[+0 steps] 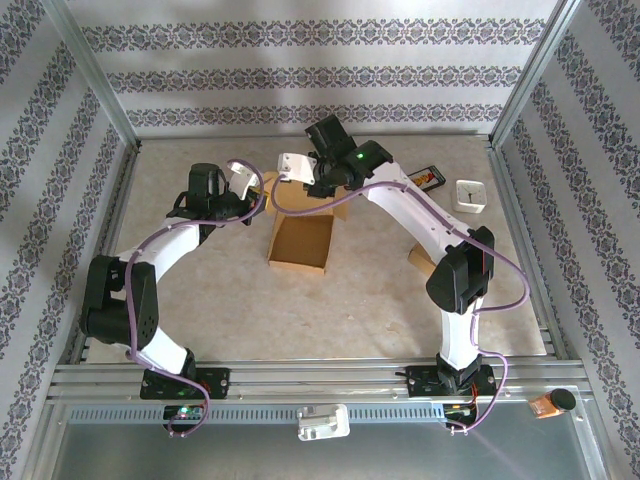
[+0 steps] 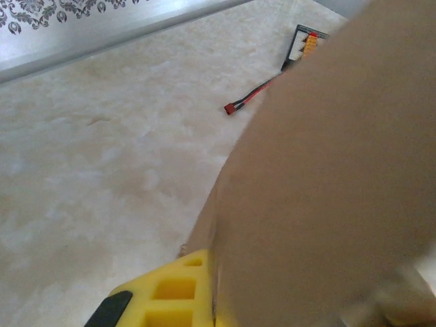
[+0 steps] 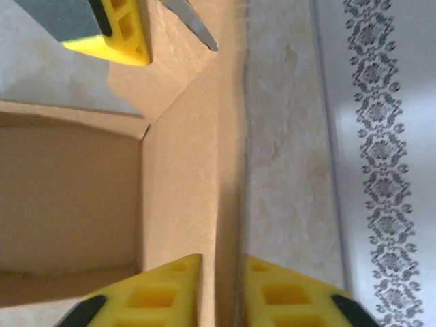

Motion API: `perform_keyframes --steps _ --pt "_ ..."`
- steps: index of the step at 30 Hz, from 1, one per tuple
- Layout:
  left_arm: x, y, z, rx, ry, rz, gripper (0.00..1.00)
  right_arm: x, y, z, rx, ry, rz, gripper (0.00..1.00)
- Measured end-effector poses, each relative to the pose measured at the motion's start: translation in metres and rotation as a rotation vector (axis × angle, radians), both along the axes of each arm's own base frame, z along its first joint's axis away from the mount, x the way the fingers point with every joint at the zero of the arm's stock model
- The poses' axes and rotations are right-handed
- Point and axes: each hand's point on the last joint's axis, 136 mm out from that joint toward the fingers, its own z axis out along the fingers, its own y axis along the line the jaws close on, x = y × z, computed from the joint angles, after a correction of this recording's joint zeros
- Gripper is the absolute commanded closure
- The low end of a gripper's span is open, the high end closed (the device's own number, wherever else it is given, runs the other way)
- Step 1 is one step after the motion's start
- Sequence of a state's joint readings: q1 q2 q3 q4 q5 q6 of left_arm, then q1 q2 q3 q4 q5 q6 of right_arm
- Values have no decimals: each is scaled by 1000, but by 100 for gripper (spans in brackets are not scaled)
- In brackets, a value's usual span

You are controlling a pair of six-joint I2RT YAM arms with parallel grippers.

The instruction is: Fold the paper box

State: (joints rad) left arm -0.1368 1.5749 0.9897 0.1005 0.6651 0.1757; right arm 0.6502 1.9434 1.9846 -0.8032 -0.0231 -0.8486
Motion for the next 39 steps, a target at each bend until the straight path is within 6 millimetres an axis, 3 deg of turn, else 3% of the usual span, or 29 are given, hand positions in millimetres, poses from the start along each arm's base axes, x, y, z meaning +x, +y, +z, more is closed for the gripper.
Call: perform_keyframes --steps 3,7,11,13,15,17,22,27,35,39 --pt "1 0 -1 3 1 3 100 2 4 6 90 32 -94 31" --pt "2 2 -1 11 -3 10 100 -1 -5 24 238 90 -271 23" --pt "2 2 -2 15 -6 7 100 -12 -41 29 368 182 -444 8" --pt "2 1 -2 18 -10 4 100 -15 -61 23 422 230 -524 7" --pt "2 1 -3 22 -10 2 100 -16 -77 12 463 270 -596 9" --pt "2 0 -6 27 -6 -4 100 -16 -90 -5 485 307 -667 17" --pt "0 -6 -11 32 2 -18 100 -18 -93 -40 508 384 -766 41" --pt "0 -6 -11 35 1 -16 100 -9 -89 -49 549 404 -818 55" --pt "1 -7 -12 48 -1 -10 100 -11 -90 -62 566 438 -876 51" --pt "0 -8 -13 52 0 -9 100 -16 -92 -75 546 455 -890 60"
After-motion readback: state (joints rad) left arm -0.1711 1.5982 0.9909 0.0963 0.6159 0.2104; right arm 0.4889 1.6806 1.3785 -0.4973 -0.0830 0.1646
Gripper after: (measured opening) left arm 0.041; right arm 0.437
